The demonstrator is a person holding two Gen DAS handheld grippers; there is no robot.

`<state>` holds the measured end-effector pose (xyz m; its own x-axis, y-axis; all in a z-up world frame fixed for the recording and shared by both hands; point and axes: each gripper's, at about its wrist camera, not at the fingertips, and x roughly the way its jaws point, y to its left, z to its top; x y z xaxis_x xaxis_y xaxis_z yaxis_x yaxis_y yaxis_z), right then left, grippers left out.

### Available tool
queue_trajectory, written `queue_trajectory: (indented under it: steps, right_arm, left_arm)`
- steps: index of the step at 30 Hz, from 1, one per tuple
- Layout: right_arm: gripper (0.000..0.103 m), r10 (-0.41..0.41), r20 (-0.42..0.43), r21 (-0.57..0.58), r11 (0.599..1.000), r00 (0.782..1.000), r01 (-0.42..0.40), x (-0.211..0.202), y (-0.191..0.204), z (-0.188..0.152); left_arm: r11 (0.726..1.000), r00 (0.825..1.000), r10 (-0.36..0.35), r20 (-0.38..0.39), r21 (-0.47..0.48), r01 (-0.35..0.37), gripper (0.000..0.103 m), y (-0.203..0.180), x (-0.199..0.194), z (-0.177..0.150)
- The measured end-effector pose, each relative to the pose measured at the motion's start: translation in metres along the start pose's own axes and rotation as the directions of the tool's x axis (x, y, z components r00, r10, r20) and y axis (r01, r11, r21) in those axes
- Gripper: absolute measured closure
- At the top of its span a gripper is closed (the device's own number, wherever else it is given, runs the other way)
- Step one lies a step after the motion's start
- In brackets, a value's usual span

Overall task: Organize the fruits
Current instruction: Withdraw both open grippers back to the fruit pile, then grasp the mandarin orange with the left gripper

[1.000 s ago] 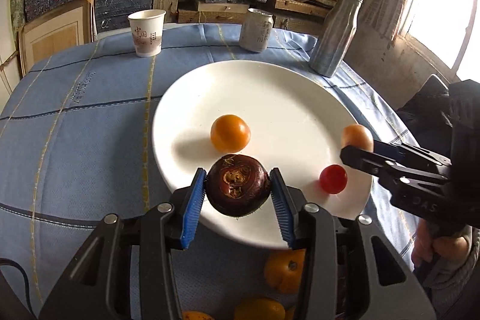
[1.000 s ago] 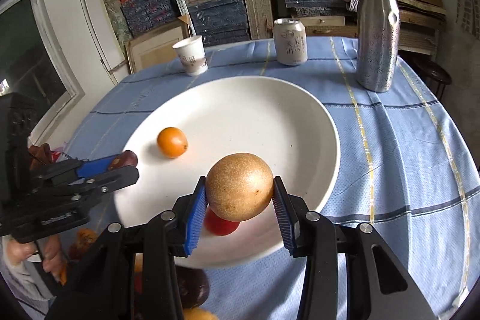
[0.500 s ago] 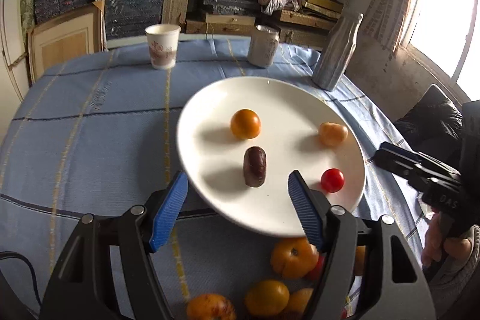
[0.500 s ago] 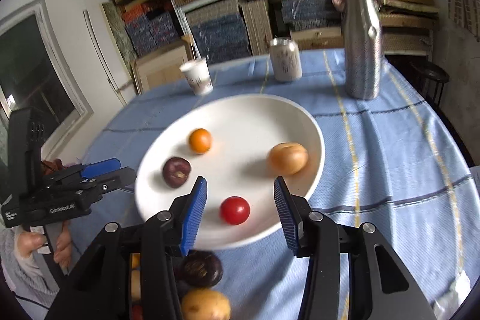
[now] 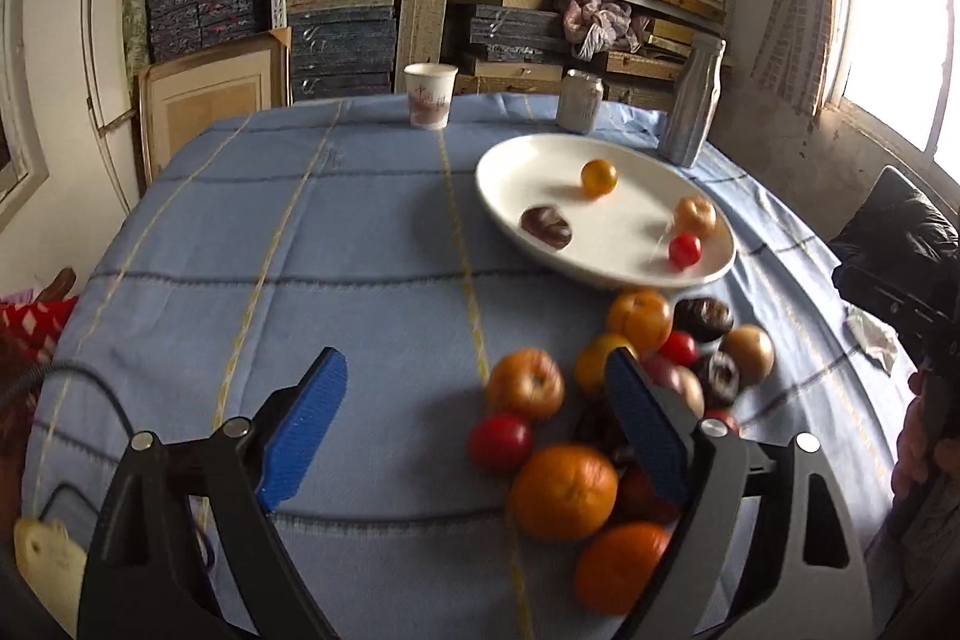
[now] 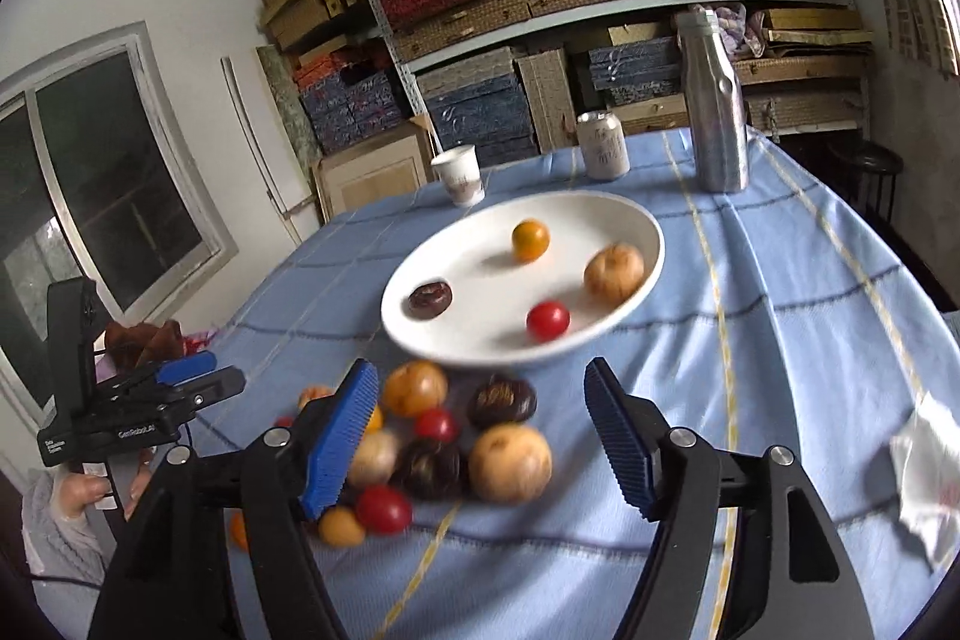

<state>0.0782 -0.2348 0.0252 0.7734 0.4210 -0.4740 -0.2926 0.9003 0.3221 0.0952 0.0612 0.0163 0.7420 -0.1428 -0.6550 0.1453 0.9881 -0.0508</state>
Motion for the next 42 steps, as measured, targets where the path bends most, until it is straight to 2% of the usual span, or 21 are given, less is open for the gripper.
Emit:
queue_trajectory:
  steps: [5, 11, 15, 18, 26, 30, 34, 36, 39, 42]
  right_arm:
    - [0.028, -0.002, -0.014, 0.003, 1.000, 1.000, 0.002, 0.000, 0.000, -0.006]
    - [0.027, -0.005, -0.021, 0.004, 1.000, 1.000, 0.005, 0.000, 0.000, -0.007]
    - [0.026, -0.005, -0.025, -0.010, 1.000, 1.000, 0.005, 0.000, 0.004, -0.009]
    - [0.026, -0.008, -0.021, -0.021, 1.000, 1.000, 0.007, -0.001, 0.006, -0.009]
    - [0.025, -0.011, -0.010, -0.012, 1.000, 1.000, 0.010, -0.002, 0.003, -0.008]
    - [0.025, -0.007, -0.009, -0.017, 1.000, 1.000, 0.007, -0.003, 0.003, -0.009]
    - [0.025, -0.004, -0.009, -0.017, 1.000, 1.000, 0.004, -0.003, 0.004, -0.009]
    - [0.025, -0.002, -0.012, -0.020, 1.000, 1.000, 0.002, -0.003, 0.006, -0.010]
    - [0.025, -0.003, -0.013, -0.027, 1.000, 1.000, 0.002, -0.003, 0.008, -0.010]
    - [0.025, -0.004, -0.018, -0.025, 1.000, 1.000, 0.003, -0.002, 0.007, -0.010]
  left_arm:
    - [1.000, 0.999, -0.001, -0.049, 0.031, 0.003, 0.017, -0.003, 0.004, -0.024]
    - [0.994, 0.997, 0.004, -0.082, 0.107, 0.005, 0.017, -0.023, 0.015, -0.030]
    - [0.989, 0.994, 0.034, -0.101, 0.149, -0.018, 0.017, -0.032, 0.022, -0.034]
    - [0.989, 0.993, 0.050, -0.110, 0.147, -0.033, 0.008, -0.030, 0.025, -0.034]
    - [0.990, 0.995, 0.076, -0.064, 0.127, -0.067, 0.004, -0.011, 0.007, -0.038]
    - [0.994, 0.997, 0.076, -0.032, 0.078, -0.074, 0.004, 0.009, -0.010, -0.047]
    - [0.989, 0.989, 0.141, -0.039, -0.039, -0.142, 0.005, 0.043, -0.018, -0.052]
    - [0.990, 0.993, 0.118, -0.030, -0.079, -0.120, 0.005, 0.051, -0.023, -0.052]
    - [0.994, 0.995, 0.097, 0.004, -0.043, -0.097, 0.005, 0.041, -0.029, -0.052]
    - [0.994, 0.995, 0.101, -0.005, 0.037, -0.100, 0.005, 0.022, -0.023, -0.052]
